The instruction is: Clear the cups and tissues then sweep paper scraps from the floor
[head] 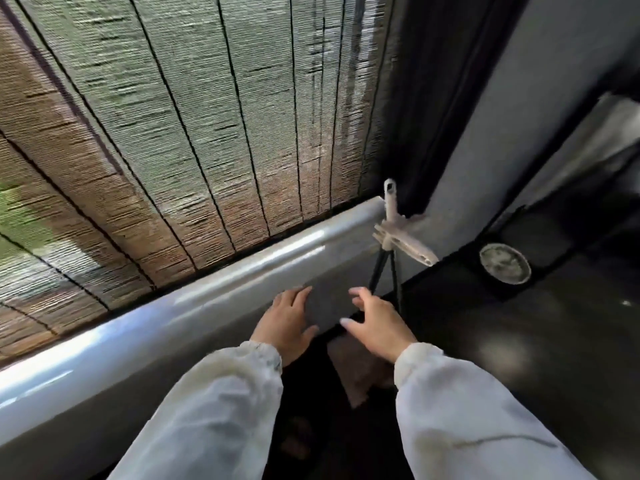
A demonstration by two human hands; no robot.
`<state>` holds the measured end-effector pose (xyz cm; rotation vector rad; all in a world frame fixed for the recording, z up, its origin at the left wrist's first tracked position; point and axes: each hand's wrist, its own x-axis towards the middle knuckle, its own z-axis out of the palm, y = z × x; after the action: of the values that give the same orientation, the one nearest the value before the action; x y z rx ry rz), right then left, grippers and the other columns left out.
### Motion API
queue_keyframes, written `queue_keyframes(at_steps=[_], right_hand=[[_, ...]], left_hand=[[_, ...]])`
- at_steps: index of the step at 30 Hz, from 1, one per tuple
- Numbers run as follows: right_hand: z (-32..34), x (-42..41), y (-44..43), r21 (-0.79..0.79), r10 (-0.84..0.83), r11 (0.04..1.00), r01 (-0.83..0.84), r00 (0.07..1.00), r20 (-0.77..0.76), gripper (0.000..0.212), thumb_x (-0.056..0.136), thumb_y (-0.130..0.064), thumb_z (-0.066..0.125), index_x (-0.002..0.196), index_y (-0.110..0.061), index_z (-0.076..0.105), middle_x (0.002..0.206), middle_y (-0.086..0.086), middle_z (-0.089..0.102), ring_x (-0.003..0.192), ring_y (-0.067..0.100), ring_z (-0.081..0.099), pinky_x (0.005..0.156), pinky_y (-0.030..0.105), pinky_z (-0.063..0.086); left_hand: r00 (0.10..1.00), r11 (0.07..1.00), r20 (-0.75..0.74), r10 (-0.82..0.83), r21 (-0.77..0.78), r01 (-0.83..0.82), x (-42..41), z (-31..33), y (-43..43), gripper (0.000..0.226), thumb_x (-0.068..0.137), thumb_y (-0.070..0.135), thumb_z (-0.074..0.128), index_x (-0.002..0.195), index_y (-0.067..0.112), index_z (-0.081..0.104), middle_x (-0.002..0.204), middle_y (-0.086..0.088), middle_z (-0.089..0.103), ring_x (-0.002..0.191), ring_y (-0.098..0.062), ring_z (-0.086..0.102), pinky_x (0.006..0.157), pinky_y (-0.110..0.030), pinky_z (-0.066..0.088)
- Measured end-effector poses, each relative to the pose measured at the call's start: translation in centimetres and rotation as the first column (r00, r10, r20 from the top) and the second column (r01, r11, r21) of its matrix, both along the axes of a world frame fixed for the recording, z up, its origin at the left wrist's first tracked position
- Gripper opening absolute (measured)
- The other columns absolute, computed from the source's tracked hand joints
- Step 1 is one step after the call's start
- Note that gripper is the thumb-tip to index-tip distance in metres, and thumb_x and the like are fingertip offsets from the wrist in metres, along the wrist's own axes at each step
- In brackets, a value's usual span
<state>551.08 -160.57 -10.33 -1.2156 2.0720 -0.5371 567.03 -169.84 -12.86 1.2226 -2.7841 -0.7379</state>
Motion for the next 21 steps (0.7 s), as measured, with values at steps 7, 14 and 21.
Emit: queue_keyframes(at_steps=[7,14,21], right_hand=[[5.3,-9.7,0.2,-0.164,-0.162,0.975,0.151,0.985,-0.054,0.057,0.085,-0.026,0.069,0.136,-0.015,0.046,0.134,0.005,0.055,0.122,0.017,0.053,0.094,0.016,0.037],[6.2,-18.3,-5.7,-0.200,-0.098,0.975,0.095,0.995,-0.008,0.065,0.081,-0.036,0.071,0.138,-0.020,0.045,0.137,0.002,0.054,0.125,0.018,0.051,0.099,0.024,0.039],[4.3,-22.7,-14.2,-0.205,0.083,0.976,-0.069,0.995,0.059,0.059,0.087,-0.033,0.064,0.142,-0.023,0.043,0.137,0.005,0.054,0.127,0.017,0.050,0.102,0.022,0.036]], left_hand=[[0.985,0.985,-0.055,-0.162,-0.062,0.158,-9.9,4.3,-1.0,0.072,0.085,0.027,0.061,0.147,0.017,0.025,0.149,-0.004,0.030,0.133,-0.026,0.034,0.105,-0.032,0.028],[0.982,0.980,-0.095,-0.166,-0.123,0.154,-17.5,2.4,-3.2,0.074,0.086,0.032,0.062,0.148,0.020,0.024,0.150,0.001,0.030,0.136,-0.019,0.027,0.107,-0.026,0.019],[0.990,1.000,-0.140,0.005,-0.001,-0.005,-22.0,-0.8,-5.0,0.077,0.082,0.056,0.060,0.146,0.026,0.030,0.148,0.005,0.036,0.136,-0.018,0.027,0.109,-0.031,0.023]])
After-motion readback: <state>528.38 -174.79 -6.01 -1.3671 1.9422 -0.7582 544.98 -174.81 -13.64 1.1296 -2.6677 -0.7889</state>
